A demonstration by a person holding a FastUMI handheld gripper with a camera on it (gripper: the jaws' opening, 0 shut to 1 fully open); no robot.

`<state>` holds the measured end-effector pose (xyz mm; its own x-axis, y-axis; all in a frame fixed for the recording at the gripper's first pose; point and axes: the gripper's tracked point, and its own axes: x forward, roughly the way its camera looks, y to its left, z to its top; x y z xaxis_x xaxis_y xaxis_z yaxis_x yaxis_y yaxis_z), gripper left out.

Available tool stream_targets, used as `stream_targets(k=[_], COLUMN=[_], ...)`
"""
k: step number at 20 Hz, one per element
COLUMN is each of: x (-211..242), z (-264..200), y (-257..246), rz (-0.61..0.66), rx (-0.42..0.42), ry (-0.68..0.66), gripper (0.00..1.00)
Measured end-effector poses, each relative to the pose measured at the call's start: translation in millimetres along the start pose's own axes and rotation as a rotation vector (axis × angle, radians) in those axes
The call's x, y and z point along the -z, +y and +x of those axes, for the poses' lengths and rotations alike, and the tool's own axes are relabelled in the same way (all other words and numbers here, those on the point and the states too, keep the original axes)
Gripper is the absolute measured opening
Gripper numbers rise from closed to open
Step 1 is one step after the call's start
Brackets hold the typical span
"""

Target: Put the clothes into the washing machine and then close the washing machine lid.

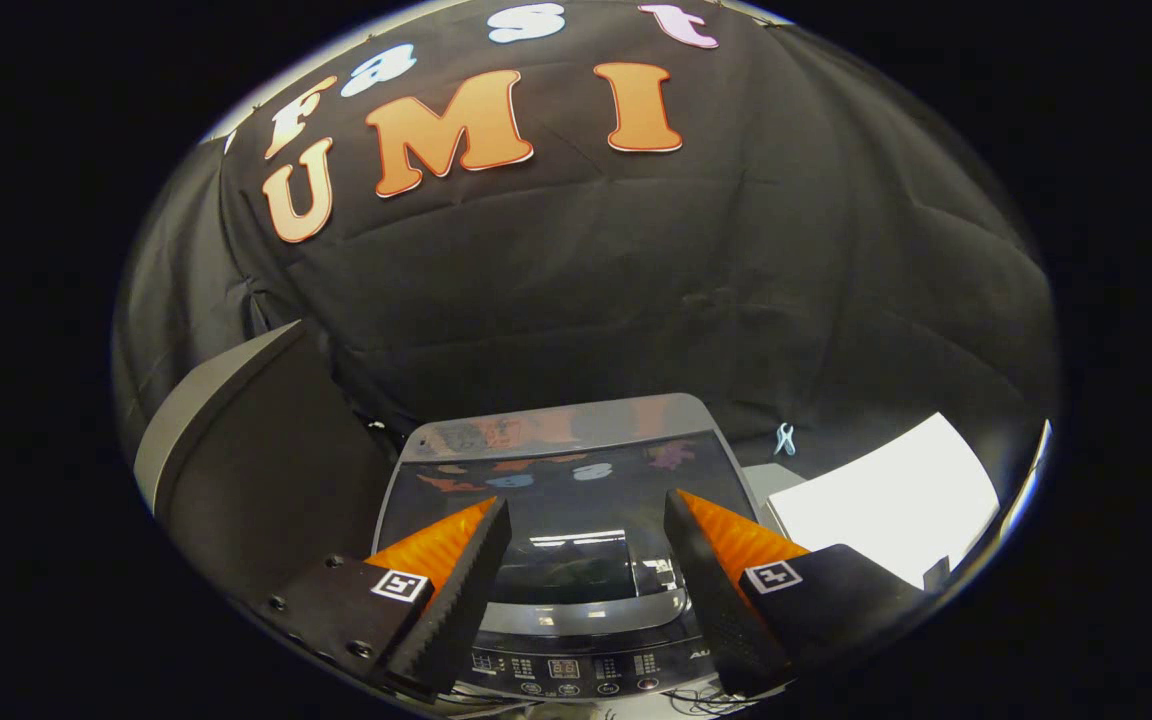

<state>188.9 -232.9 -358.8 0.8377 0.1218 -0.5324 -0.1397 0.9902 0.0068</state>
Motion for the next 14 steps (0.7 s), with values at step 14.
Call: stream_targets(k=[14], x=[-64], z=[-21], y=[13], rz=[-0.089], rx=[-0.046], ry=[-0.065], gripper=[0.99])
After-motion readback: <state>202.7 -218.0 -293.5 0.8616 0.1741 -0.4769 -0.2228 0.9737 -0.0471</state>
